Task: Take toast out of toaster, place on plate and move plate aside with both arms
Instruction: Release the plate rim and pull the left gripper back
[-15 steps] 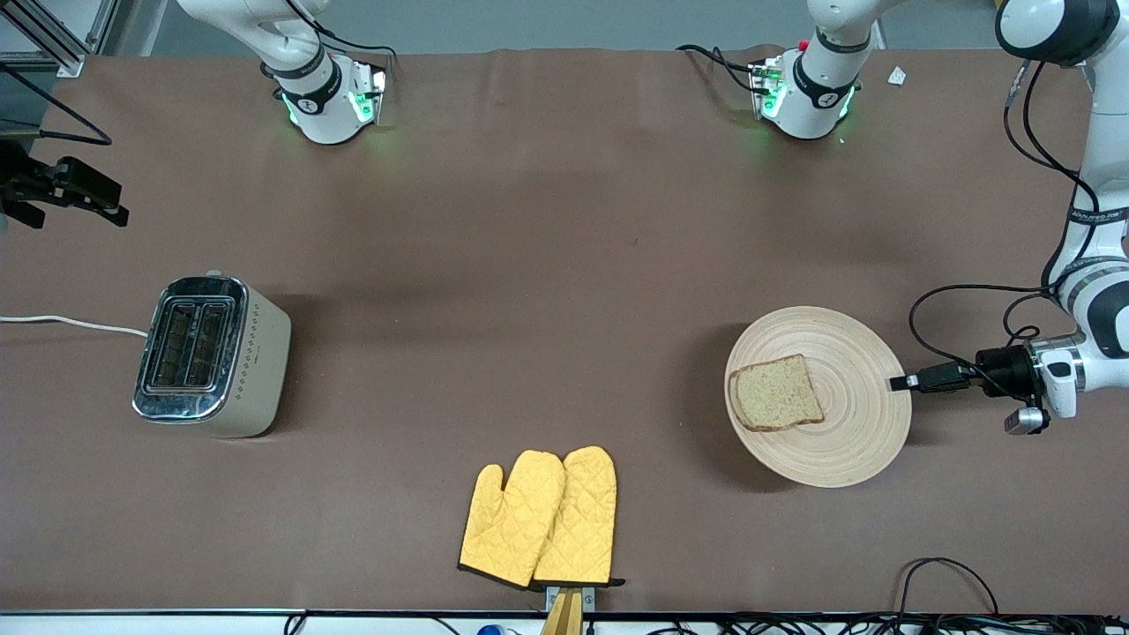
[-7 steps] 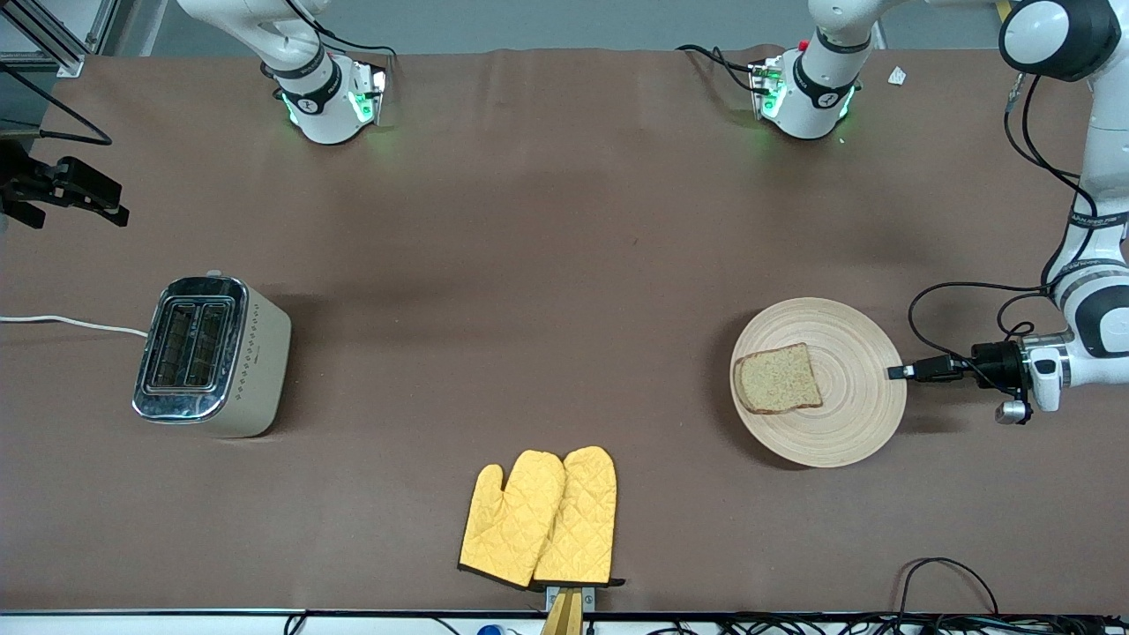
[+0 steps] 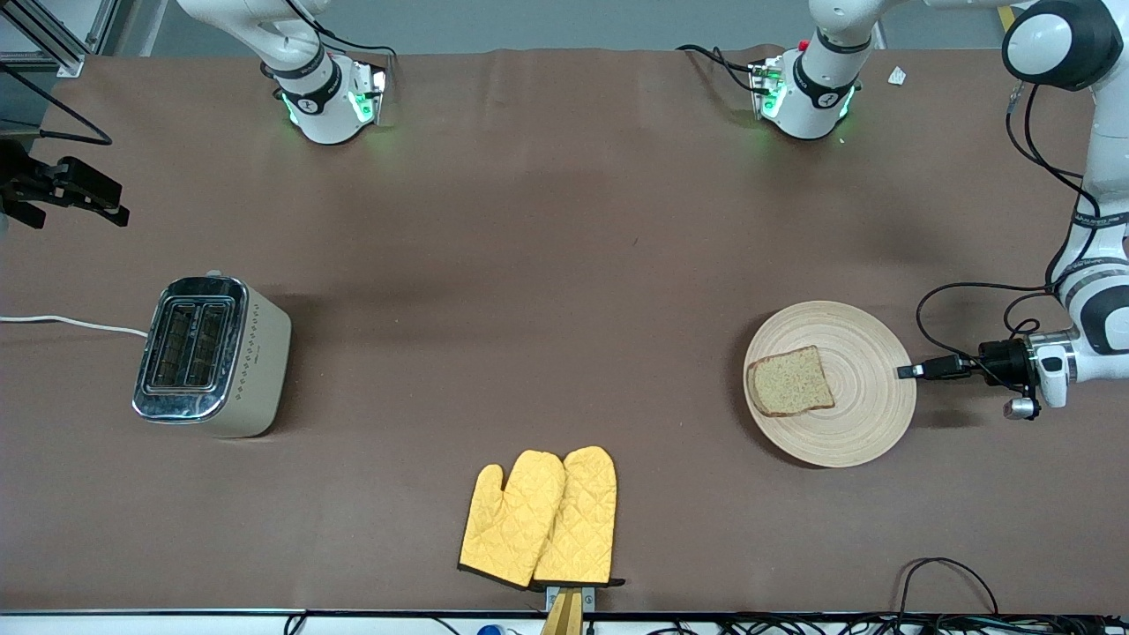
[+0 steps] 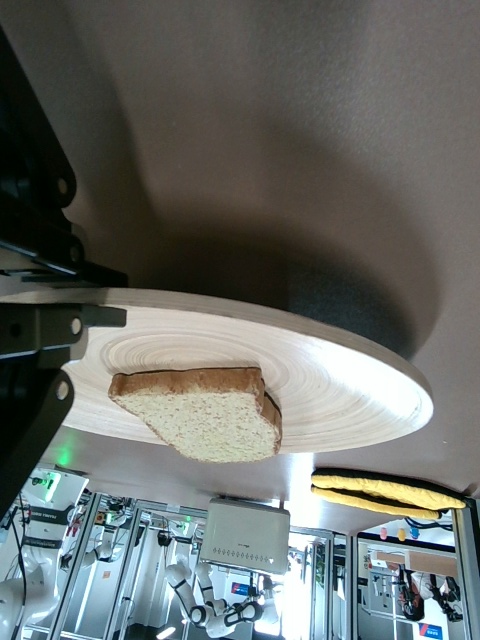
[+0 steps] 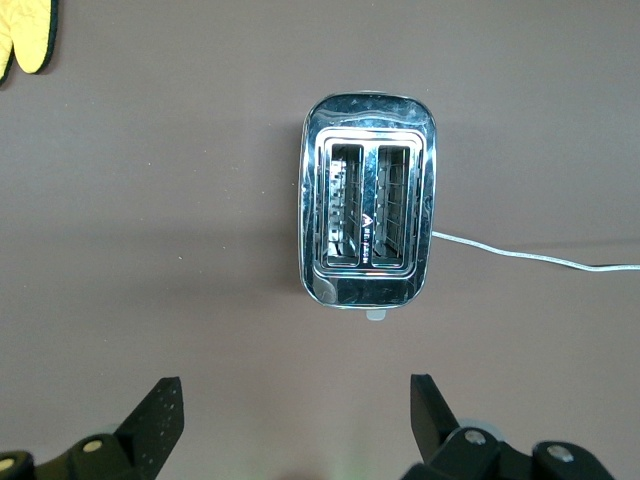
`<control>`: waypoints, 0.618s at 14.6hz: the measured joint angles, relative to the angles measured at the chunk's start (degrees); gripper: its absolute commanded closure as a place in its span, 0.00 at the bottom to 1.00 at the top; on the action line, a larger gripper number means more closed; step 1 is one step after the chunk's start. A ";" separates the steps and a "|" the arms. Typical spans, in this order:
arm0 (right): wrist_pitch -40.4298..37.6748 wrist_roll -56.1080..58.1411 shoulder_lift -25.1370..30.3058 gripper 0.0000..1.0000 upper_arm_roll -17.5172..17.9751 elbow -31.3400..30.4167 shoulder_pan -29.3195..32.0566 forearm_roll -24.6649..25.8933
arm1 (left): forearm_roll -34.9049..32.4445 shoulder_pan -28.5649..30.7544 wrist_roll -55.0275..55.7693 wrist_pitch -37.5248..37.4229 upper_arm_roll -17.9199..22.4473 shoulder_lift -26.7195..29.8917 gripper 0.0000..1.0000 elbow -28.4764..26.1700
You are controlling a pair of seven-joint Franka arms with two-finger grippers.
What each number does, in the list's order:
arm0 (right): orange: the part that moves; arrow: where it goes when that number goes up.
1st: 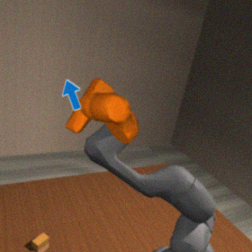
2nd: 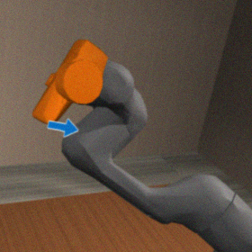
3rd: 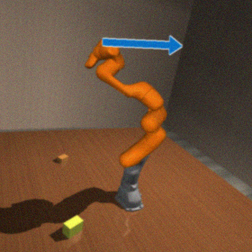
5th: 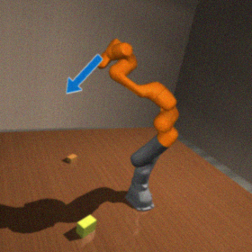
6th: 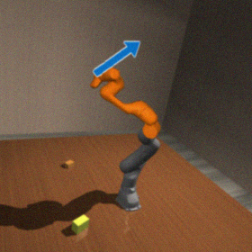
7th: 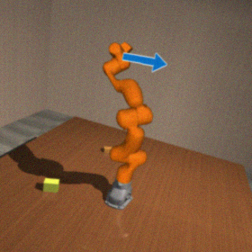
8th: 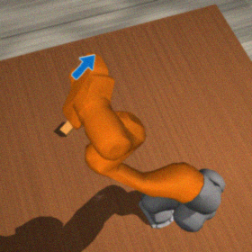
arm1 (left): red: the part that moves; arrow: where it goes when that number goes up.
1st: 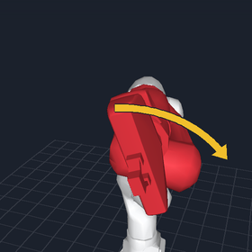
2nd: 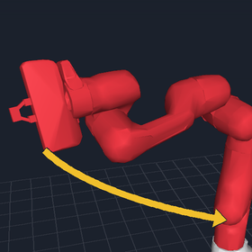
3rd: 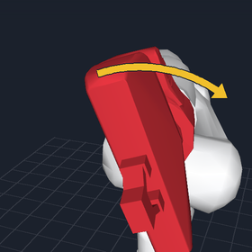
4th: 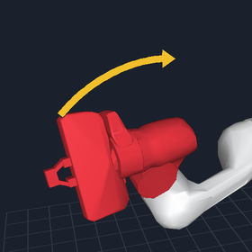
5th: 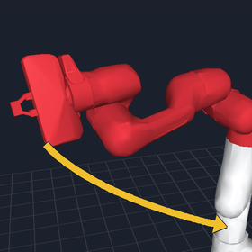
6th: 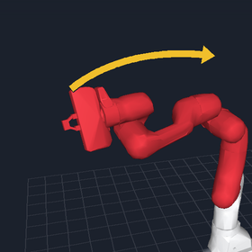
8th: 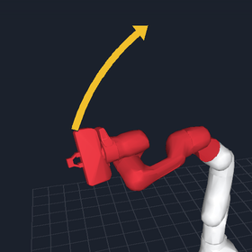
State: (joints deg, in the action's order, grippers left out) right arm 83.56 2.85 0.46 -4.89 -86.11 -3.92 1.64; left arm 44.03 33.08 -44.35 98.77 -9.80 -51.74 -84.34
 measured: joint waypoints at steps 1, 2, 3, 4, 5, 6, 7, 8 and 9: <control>0.00 0.00 0.00 0.00 0.00 0.00 0.00 -0.01 | 0.00 0.01 -0.34 -0.07 0.04 -0.42 0.64 0.40; 0.00 0.00 0.00 0.00 0.00 0.00 0.00 -0.02 | 0.00 0.01 -0.63 -0.09 0.08 -0.65 0.28 0.74; 0.00 0.00 0.00 0.00 0.00 0.00 0.00 -0.02 | -0.33 0.01 -0.93 -0.10 0.13 -0.73 0.01 1.11; 0.00 0.00 0.00 0.00 0.00 0.00 0.00 -0.03 | -1.26 0.02 -1.70 -0.10 0.18 -0.74 0.00 1.63; -0.01 0.00 0.00 0.00 0.00 0.00 0.00 -0.03 | -2.07 0.04 -2.67 -0.12 0.21 -0.74 0.00 2.38; -0.01 0.00 0.00 0.00 0.00 0.00 0.00 -0.04 | -2.70 0.07 -3.34 -0.15 0.26 -0.74 0.00 3.33; -0.01 0.00 0.00 0.00 0.00 0.00 0.00 -0.04 | -3.60 0.09 -3.67 -0.19 0.32 -0.71 0.00 4.34; -0.01 0.00 0.00 0.00 0.00 0.00 0.00 -0.04 | -4.73 0.15 -3.75 -0.24 0.37 -0.61 0.00 5.44; -0.01 0.00 0.00 0.00 0.00 0.00 0.00 -0.04 | -5.73 0.28 -3.78 -0.34 0.42 -0.37 0.00 6.75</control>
State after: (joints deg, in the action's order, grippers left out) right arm 83.55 2.85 0.45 -4.89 -86.12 -3.92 1.60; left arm 38.30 33.35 -48.13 98.43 -9.38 -52.11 -77.60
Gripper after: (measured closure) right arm 0.000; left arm 0.242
